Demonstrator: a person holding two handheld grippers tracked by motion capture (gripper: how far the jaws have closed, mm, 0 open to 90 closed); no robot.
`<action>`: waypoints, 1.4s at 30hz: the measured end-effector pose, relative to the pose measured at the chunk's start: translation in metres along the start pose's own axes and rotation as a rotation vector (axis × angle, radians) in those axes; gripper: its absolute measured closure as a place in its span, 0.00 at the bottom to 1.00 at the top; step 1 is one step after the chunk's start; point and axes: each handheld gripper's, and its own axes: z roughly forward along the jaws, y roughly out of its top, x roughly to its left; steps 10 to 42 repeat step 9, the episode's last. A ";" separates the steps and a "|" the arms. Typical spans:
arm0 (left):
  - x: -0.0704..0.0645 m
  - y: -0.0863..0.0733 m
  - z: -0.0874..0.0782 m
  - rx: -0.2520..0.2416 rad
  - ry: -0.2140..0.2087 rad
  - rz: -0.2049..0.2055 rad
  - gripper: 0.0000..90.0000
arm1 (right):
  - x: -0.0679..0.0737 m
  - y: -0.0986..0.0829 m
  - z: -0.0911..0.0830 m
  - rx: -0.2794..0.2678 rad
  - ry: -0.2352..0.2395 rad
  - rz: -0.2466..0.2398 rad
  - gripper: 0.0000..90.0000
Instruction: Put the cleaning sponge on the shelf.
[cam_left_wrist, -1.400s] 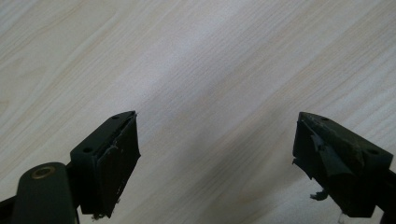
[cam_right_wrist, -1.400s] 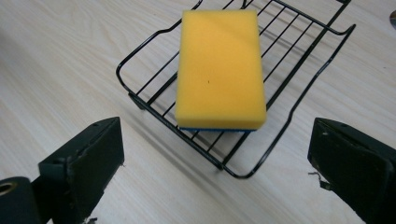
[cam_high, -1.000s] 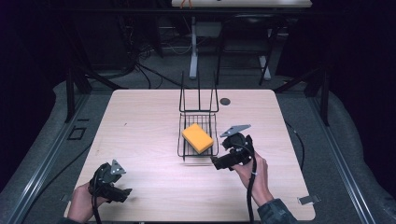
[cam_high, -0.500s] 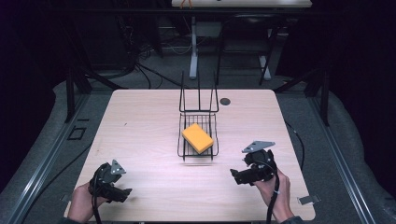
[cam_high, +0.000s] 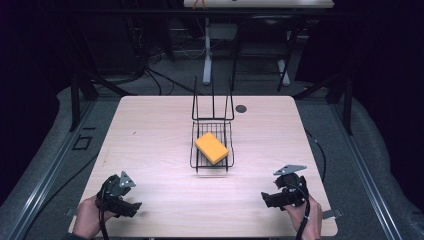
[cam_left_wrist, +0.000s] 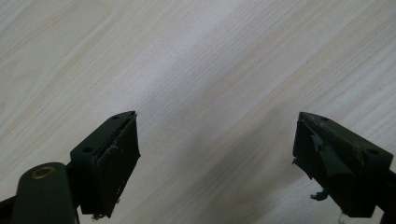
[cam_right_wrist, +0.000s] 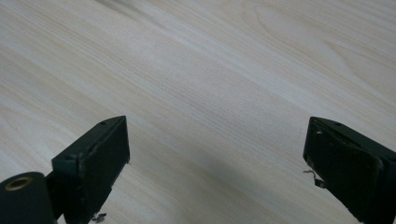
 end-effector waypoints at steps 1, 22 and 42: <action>0.001 0.000 0.000 0.000 -0.003 -0.002 0.16 | 0.000 0.000 0.000 0.001 -0.007 -0.005 0.08; 0.000 0.000 0.000 -0.002 -0.004 0.002 0.16 | -0.002 -0.003 0.006 0.033 -0.013 -0.005 0.08; 0.000 0.000 0.000 -0.002 -0.004 0.002 0.16 | -0.002 -0.003 0.006 0.033 -0.013 -0.005 0.08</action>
